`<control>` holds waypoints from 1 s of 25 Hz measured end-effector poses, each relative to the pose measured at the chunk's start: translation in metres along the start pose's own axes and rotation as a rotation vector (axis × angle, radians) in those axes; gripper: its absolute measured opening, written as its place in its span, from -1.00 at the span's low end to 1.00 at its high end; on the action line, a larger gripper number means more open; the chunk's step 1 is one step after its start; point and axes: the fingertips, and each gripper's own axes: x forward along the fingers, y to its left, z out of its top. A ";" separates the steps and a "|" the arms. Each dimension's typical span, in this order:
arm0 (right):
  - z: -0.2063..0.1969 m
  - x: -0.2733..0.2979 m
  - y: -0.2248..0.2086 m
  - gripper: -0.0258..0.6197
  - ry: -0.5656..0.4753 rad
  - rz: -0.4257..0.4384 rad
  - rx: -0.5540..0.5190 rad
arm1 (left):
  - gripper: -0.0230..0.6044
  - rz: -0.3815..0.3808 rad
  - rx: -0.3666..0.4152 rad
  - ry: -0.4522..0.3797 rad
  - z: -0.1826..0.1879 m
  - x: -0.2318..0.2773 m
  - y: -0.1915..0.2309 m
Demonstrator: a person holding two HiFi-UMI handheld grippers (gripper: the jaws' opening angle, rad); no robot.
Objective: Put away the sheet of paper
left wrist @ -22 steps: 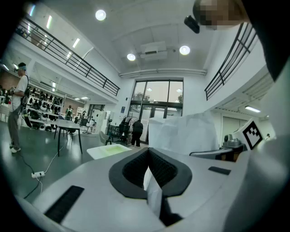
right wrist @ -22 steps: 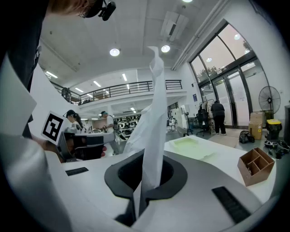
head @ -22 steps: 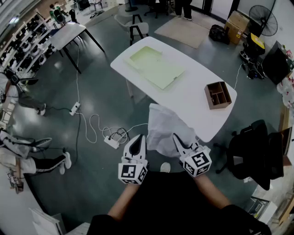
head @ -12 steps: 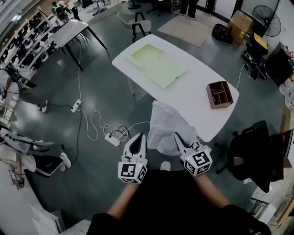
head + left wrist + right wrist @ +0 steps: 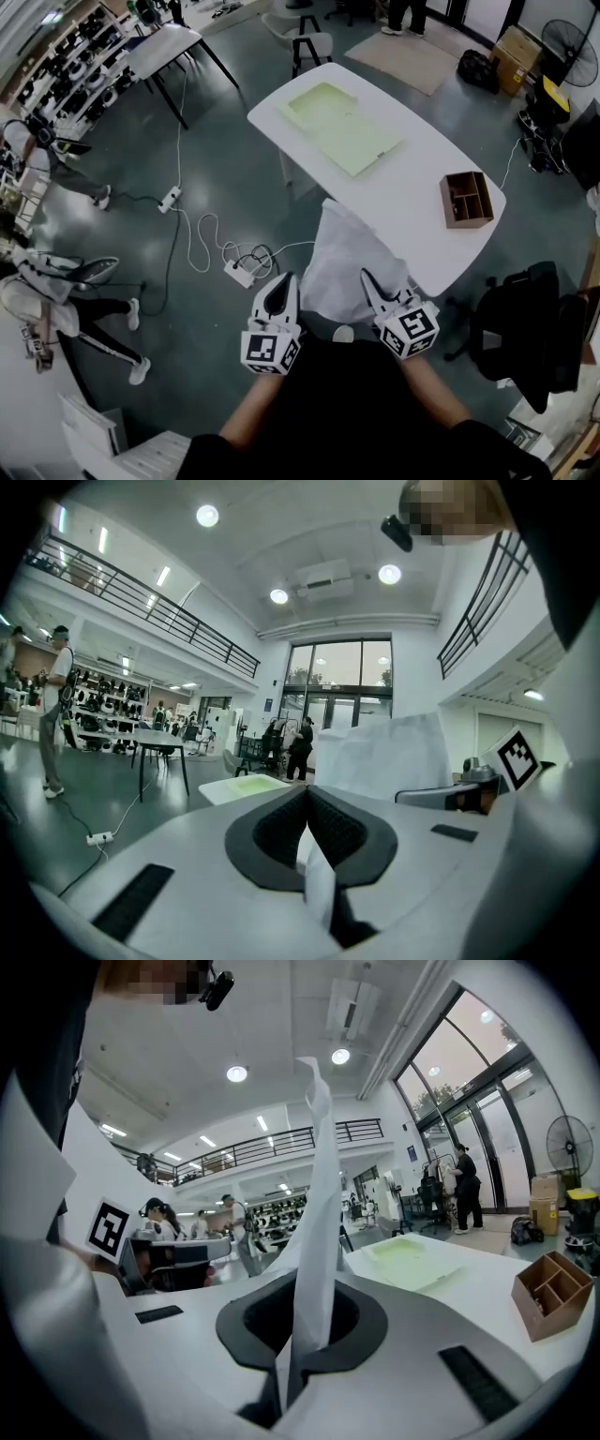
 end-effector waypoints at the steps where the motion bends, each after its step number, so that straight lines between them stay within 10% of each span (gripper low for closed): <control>1: -0.002 0.004 0.001 -0.92 0.011 0.009 -0.009 | -0.92 0.014 -0.001 0.000 -0.001 -0.002 0.005; 25: -0.010 0.204 0.050 -0.92 0.194 0.102 -0.077 | -0.92 0.247 -0.104 -0.006 0.003 -0.001 0.252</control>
